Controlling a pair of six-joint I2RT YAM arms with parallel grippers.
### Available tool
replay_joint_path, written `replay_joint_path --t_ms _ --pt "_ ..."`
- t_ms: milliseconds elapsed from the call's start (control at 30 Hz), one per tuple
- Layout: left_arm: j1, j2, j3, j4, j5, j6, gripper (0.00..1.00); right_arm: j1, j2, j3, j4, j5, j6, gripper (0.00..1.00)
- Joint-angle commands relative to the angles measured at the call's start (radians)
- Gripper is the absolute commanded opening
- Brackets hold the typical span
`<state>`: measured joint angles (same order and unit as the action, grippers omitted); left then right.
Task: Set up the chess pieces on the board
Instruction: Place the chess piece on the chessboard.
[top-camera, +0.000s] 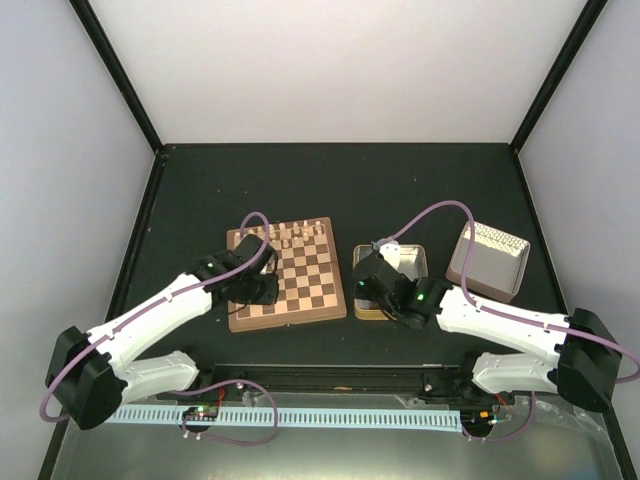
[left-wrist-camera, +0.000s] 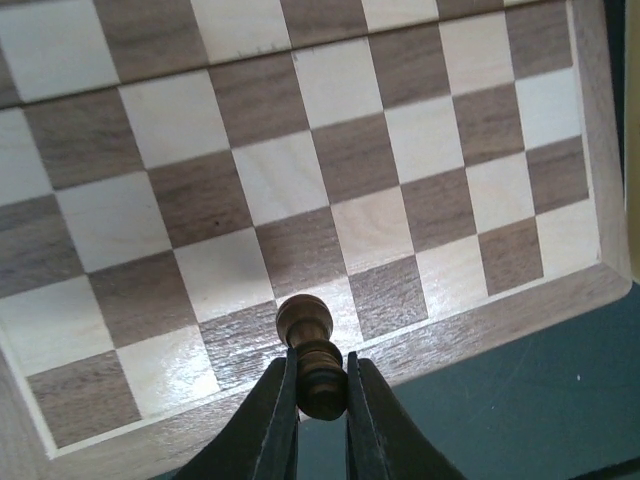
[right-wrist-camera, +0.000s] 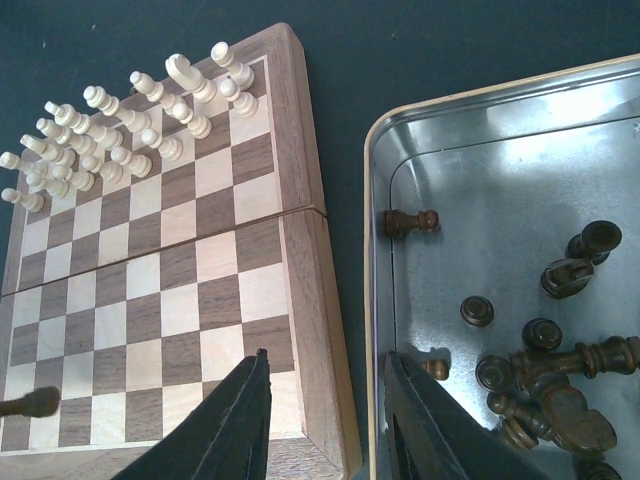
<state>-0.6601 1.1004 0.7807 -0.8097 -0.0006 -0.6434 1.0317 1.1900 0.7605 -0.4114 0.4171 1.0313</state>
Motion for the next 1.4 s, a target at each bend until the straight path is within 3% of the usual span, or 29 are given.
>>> replay_joint_path --t_ms 0,433,933,1067,1367 --pt "0.009 0.026 -0.026 0.032 0.082 0.026 0.02 -0.003 -0.01 -0.007 0.001 0.029 0.012 0.32" --pt "0.006 0.072 -0.066 0.133 0.224 0.048 0.01 -0.002 0.005 -0.006 0.002 0.023 0.013 0.32" --pt "-0.007 0.153 -0.054 0.181 0.233 0.047 0.03 -0.002 0.011 -0.002 -0.002 0.028 0.007 0.32" --pt "-0.009 0.153 -0.053 0.18 0.229 0.047 0.1 -0.003 0.01 -0.001 -0.002 0.028 0.007 0.32" --pt "-0.008 0.142 -0.034 0.182 0.249 0.05 0.42 -0.002 -0.006 -0.004 -0.015 0.036 0.012 0.33"
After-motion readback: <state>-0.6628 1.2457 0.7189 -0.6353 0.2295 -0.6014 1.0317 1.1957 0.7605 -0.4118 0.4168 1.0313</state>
